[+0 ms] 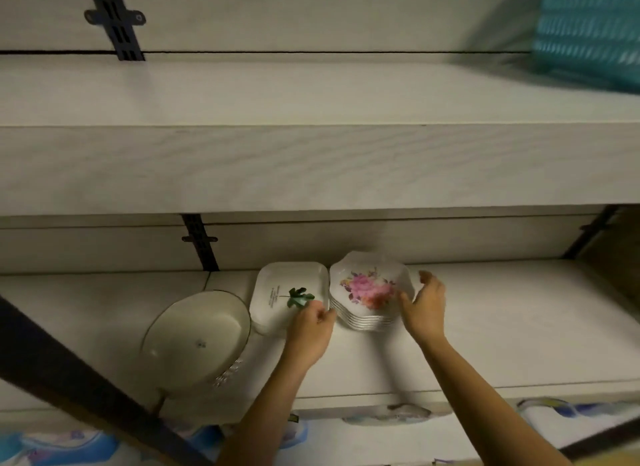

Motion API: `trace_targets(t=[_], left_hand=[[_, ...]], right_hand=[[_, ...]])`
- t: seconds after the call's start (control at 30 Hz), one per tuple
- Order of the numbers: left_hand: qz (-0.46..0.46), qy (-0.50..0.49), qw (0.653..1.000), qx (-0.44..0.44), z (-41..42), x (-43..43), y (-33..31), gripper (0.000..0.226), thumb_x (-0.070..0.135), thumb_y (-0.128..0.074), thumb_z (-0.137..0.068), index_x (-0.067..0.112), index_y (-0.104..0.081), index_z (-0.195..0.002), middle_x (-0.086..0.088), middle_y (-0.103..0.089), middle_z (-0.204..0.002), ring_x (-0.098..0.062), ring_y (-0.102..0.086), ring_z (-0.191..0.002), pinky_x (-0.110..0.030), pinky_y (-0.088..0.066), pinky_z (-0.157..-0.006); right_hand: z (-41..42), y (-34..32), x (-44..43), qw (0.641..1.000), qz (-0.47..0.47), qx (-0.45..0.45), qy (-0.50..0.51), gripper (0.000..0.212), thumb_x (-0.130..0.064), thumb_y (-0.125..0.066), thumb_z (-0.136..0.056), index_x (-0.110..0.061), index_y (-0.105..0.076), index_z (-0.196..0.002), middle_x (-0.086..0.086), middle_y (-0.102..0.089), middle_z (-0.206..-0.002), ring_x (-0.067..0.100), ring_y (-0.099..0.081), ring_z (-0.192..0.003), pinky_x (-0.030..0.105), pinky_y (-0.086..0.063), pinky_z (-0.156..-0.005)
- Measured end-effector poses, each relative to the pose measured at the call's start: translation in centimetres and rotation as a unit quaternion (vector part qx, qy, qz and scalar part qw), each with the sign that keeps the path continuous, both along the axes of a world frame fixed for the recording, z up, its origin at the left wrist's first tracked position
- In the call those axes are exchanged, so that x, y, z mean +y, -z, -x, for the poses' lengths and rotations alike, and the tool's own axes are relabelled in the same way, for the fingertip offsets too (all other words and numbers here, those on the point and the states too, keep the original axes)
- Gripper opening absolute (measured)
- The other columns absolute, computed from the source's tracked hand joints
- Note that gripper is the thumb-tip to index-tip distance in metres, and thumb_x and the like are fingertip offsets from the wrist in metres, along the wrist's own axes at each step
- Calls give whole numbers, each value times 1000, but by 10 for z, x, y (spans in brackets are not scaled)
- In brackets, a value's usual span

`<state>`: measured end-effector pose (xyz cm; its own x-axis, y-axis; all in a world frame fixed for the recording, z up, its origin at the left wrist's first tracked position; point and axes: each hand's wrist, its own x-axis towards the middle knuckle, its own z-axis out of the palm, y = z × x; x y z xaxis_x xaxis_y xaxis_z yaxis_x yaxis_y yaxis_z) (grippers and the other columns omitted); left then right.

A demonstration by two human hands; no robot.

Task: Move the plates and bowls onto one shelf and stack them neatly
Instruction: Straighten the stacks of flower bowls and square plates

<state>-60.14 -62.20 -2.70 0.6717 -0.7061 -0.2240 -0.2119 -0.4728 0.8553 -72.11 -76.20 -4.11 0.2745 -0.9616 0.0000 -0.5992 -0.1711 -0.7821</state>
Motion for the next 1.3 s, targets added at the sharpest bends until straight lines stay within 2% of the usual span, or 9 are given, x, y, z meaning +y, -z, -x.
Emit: trace_targets(t=[0.07, 0.13, 0.23, 0.47, 0.6, 0.73, 0.9, 1.17, 1.3], left_hand=[[-53, 37, 994, 86, 13, -21, 11, 38, 34, -46, -93, 5, -53, -116, -14, -57, -109, -30, -60, -104, -39, -51, -90], [-58, 31, 985, 159, 25, -36, 20, 50, 37, -44, -93, 2, -44, -129, -16, -51, -124, -31, -55, -113, -40, -52, -95], [-33, -16, 986, 165, 32, -49, 35, 54, 36, -44, -93, 0, -37, -133, -18, -45, -135, -33, -51, -119, -44, -48, -99], [18, -92, 980, 175, 37, -58, 38, 57, 30, -46, -93, 1, -27, -138, -17, -43, -141, -31, -44, -128, -46, -40, -107], [16, -91, 988, 124, 43, -73, 41, 40, 23, -42, -96, -3, -40, -126, -21, -52, -129, -34, -52, -116, -42, -45, -98], [16, -58, 992, 108, 73, -87, 45, 39, 24, -37, -98, -1, -48, -125, -19, -55, -129, -31, -53, -118, -32, -41, -94], [13, -39, 997, 59, 126, -123, 39, 36, 19, -37, -98, -4, -58, -116, -21, -63, -119, -31, -58, -109, -19, -33, -69], [-2, -57, 998, 2, 222, -180, 46, 27, 14, -39, -95, 0, -56, -79, -29, -67, -94, -35, -58, -80, -27, -29, -62], [-23, -90, 996, -17, 245, -183, 43, 28, 13, -40, -93, 2, -49, -69, -16, -56, -64, -26, -47, -67, -29, -32, -61]], right_hand=[[2, 8, -10, 996, -84, 28, -14, 66, -12, -60, -87, 3, -26, -142, 26, -34, -143, 42, -43, -125, 45, -35, -105], [2, 13, -16, 985, -166, 8, -34, 59, -17, -55, -90, 0, -29, -141, 27, -40, -141, 42, -45, -125, 49, -38, -106], [3, 16, -22, 978, -203, -5, -51, 54, -30, -54, -86, -5, -41, -132, 24, -54, -127, 42, -55, -112, 55, -47, -95], [18, 15, -33, 977, -201, 10, -76, 48, -31, -51, -86, -6, -47, -126, 23, -58, -121, 41, -58, -108, 54, -50, -92], [43, 20, -41, 979, -189, -20, -73, 40, -26, -53, -91, -6, -51, -125, 20, -62, -115, 39, -63, -100, 54, -51, -90], [83, 22, -55, 979, -193, -41, -61, 38, -26, -57, -90, -9, -53, -123, 16, -65, -113, 36, -66, -96, 53, -53, -89], [143, 20, -88, 971, -223, -80, -36, 41, -21, -57, -90, -10, -52, -129, 15, -62, -118, 33, -64, -102, 47, -56, -87], [237, 17, -144, 971, -225, -67, -42, 39, -14, -51, -92, -6, -48, -130, 12, -58, -112, 32, -60, -103, 45, -56, -87], [255, 22, -153, 976, -205, -46, -62, 40, -16, -54, -91, -6, -48, -130, 14, -58, -118, 30, -57, -102, 49, -53, -92]])
